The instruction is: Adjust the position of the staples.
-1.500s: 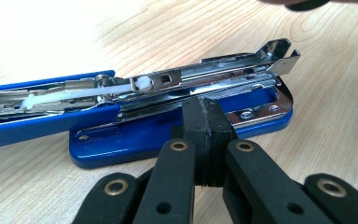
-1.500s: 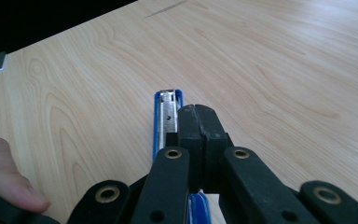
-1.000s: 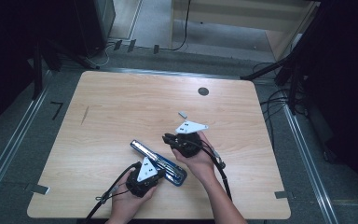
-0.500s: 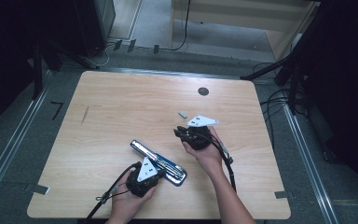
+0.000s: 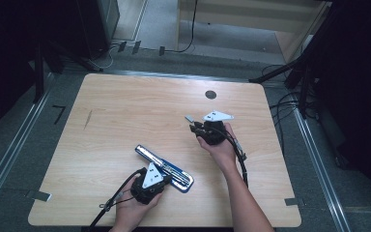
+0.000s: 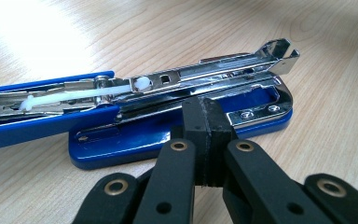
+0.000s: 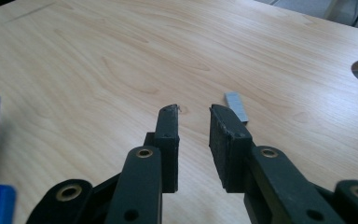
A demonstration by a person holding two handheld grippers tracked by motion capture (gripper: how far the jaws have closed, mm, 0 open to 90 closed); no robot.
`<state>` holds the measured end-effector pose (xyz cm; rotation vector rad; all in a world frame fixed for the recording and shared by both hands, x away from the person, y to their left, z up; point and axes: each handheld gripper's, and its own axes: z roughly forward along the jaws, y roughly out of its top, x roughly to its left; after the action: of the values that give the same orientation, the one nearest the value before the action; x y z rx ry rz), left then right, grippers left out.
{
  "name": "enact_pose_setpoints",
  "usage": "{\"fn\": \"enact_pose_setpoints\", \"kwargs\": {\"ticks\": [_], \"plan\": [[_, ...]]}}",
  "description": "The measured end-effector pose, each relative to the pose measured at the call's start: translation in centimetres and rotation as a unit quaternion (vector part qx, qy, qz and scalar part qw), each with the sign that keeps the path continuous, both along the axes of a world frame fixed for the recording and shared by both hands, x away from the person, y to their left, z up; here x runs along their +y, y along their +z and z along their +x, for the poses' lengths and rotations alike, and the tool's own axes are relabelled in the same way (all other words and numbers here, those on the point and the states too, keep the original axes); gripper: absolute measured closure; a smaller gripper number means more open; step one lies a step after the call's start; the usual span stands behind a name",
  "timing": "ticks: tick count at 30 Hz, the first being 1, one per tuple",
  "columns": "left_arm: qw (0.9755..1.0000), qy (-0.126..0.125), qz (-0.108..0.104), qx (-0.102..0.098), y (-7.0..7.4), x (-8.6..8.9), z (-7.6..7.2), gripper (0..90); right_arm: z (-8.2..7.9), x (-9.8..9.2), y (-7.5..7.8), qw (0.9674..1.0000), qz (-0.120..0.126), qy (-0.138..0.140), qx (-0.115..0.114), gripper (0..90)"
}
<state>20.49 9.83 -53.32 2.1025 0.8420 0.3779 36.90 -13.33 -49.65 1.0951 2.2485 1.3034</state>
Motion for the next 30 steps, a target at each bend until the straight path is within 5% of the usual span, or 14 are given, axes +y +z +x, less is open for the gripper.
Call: {"fn": "enact_pose_setpoints", "kwargs": {"ticks": [9,30], "plan": [[1.0,-0.002,0.003,-0.001,0.0,0.0,-0.1,90.0,2.6,0.0,-1.4,0.9994,-0.03,-0.012,0.012,75.3],[1.0,-0.004,0.002,-0.001,0.0,0.0,-0.1,90.0,7.2,1.2,-2.6,0.998,-0.044,-0.023,0.038,73.0]]}}
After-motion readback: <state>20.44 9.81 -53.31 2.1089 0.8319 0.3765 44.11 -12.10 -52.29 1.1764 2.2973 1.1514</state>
